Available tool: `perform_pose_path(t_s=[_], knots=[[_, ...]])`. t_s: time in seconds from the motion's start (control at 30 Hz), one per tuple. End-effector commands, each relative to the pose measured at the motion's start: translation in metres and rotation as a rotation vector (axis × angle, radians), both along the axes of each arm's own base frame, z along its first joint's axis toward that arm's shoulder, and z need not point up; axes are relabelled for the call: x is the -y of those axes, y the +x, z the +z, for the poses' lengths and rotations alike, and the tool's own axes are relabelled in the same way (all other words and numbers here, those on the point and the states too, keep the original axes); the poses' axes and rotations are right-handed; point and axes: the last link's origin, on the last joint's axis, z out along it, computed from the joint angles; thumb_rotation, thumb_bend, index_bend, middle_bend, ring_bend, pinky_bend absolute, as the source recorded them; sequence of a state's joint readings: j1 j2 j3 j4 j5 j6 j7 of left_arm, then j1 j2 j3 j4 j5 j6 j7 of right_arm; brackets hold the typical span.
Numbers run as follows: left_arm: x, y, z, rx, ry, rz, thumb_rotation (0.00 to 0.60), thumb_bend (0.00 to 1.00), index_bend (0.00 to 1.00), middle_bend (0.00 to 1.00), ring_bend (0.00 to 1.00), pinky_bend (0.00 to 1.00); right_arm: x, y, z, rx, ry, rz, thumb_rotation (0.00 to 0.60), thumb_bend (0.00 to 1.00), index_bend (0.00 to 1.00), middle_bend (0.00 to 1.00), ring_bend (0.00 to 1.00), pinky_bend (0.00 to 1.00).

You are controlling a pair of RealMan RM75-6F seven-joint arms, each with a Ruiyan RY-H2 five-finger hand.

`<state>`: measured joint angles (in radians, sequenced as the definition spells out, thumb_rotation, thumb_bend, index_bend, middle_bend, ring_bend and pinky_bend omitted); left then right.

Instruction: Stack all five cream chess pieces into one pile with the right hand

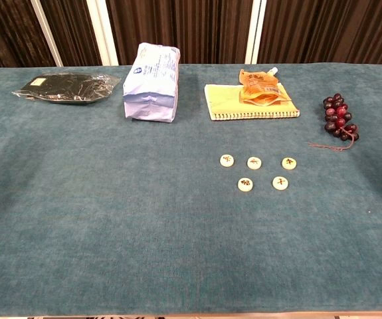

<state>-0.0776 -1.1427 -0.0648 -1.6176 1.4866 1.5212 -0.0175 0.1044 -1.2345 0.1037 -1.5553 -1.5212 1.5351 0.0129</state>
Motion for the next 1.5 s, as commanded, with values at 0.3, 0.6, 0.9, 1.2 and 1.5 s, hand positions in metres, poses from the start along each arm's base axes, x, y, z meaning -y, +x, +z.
perform_pose_path(t_s=[0.3,0.6,0.9,1.2,1.5], knots=[[0.000,0.000,0.001,0.004,0.003,0.002,0.600,0.62,0.13,0.00,0.00,0.00,0.000,-0.002,0.001,-0.001,-0.002,-0.016,0.600,0.41,0.07,0.00,0.00,0.05],[0.000,0.000,0.000,0.004,0.000,0.001,0.600,0.62,0.13,0.00,0.00,0.00,-0.002,-0.001,0.005,0.046,0.015,-0.009,0.600,0.41,0.07,0.00,0.00,0.05],[0.000,0.001,0.000,0.007,0.004,0.003,0.600,0.62,0.13,0.00,0.00,0.00,-0.006,0.002,0.008,0.090,0.018,-0.017,0.600,0.41,0.09,0.00,0.00,0.04],[0.000,0.003,-0.004,-0.002,-0.006,-0.004,0.600,0.62,0.13,0.00,0.00,0.00,0.029,0.014,0.017,0.057,0.176,0.005,0.600,0.41,0.11,0.00,0.00,0.04],[0.000,0.002,-0.005,0.008,-0.010,0.004,0.600,0.62,0.13,0.00,0.00,0.00,0.073,0.032,0.016,0.050,0.331,-0.023,0.600,0.41,0.11,0.00,0.00,0.03]])
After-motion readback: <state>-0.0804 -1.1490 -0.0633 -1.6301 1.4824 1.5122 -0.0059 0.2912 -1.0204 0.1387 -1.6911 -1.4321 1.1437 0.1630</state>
